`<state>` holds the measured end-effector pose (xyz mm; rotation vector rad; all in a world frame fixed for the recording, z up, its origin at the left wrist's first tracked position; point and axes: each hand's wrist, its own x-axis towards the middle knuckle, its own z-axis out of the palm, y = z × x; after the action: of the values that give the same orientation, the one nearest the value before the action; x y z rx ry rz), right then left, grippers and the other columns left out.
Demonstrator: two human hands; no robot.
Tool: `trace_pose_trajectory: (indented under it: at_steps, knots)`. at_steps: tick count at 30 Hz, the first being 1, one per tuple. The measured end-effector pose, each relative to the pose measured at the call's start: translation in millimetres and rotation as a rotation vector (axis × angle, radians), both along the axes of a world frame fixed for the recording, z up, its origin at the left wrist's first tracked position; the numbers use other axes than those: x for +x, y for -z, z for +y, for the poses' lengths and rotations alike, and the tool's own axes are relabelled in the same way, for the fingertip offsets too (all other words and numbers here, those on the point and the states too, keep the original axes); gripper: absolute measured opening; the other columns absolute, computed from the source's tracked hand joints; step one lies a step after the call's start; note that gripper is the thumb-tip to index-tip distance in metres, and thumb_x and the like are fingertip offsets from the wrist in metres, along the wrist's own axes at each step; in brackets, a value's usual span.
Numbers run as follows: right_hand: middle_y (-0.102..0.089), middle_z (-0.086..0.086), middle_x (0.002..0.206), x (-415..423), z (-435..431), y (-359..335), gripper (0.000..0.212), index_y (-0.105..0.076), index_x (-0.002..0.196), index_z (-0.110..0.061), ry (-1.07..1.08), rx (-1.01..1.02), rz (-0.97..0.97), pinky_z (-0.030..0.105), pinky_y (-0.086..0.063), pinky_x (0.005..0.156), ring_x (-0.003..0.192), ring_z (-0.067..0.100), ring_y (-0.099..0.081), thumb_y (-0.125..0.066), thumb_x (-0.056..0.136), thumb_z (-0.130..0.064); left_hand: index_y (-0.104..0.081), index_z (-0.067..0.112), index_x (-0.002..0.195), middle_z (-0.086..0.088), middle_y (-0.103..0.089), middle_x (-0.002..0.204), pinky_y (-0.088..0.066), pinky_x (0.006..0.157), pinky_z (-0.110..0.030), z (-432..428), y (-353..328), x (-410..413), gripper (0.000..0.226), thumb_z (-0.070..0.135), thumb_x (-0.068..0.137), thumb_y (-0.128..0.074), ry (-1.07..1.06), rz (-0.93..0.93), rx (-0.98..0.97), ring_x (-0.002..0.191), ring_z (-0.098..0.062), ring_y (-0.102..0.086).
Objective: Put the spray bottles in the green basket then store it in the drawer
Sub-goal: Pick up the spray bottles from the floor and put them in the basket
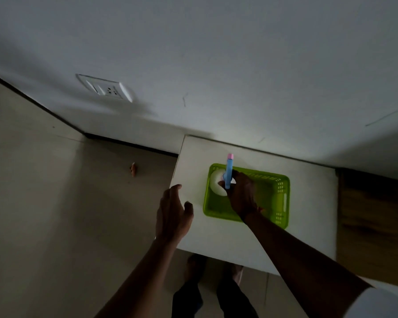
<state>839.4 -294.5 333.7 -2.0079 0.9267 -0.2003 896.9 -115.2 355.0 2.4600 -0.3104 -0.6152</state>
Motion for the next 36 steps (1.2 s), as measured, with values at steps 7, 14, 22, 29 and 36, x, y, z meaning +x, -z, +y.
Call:
trace_pose_trajectory:
  at_steps: [7, 14, 22, 29, 36]
  knots:
    - [-0.067, 0.018, 0.112, -3, 3, -11, 0.043, -0.059, 0.117, 0.002, -0.009, 0.101, 0.090, 0.041, -0.054, 0.091, 0.106, 0.030, -0.063, -0.074, 0.077, 0.002, -0.040, 0.015, 0.139, -0.011, -0.050, 0.140, -0.044, 0.100, -0.041, 1, -9, 1, 0.055, 0.018, 0.087, -0.058, 0.079, -0.019, -0.016, 0.127, -0.027, -0.049]
    - [-0.035, 0.016, 0.152, -40, -3, -36, 0.074, -0.023, 0.149, -0.009, -0.073, 0.043, 0.357, 0.040, -0.032, 0.114, 0.139, 0.030, -0.034, -0.061, 0.086, 0.000, -0.038, 0.016, 0.142, -0.009, -0.045, 0.145, -0.039, 0.105, -0.040, -13, -26, -10, 0.057, 0.018, 0.088, -0.057, 0.215, -0.010, -0.038, 0.133, -0.026, -0.043]
    - [-0.052, 0.016, 0.139, -130, 1, -84, 0.079, -0.026, 0.149, -0.014, 0.071, 0.003, 0.314, 0.045, -0.049, 0.098, 0.118, 0.034, -0.057, -0.070, 0.083, -0.012, -0.041, 0.010, 0.140, -0.012, -0.050, 0.139, -0.041, 0.102, -0.036, -26, -52, -68, 0.056, 0.017, 0.088, -0.060, 0.382, -0.004, -0.027, 0.127, -0.028, -0.048]
    - [-0.058, 0.009, 0.132, -249, 31, -102, 0.071, -0.029, 0.146, -0.024, 0.303, 0.050, 0.307, 0.044, -0.055, 0.087, 0.102, 0.026, -0.064, -0.067, 0.086, -0.019, -0.037, 0.016, 0.142, -0.008, -0.045, 0.146, -0.039, 0.107, -0.041, -46, -68, -166, 0.056, 0.020, 0.090, -0.056, 0.582, 0.055, -0.040, 0.134, -0.025, -0.042]
    - [-0.053, 0.008, 0.139, -411, 100, -95, 0.066, -0.030, 0.144, -0.025, 0.561, 0.167, 0.301, 0.040, -0.052, 0.091, 0.114, 0.028, -0.060, -0.064, 0.087, -0.020, -0.039, 0.016, 0.140, -0.009, -0.049, 0.140, -0.040, 0.104, -0.043, -43, -66, -313, 0.056, 0.021, 0.087, -0.057, 0.855, 0.056, -0.027, 0.129, -0.028, -0.046]
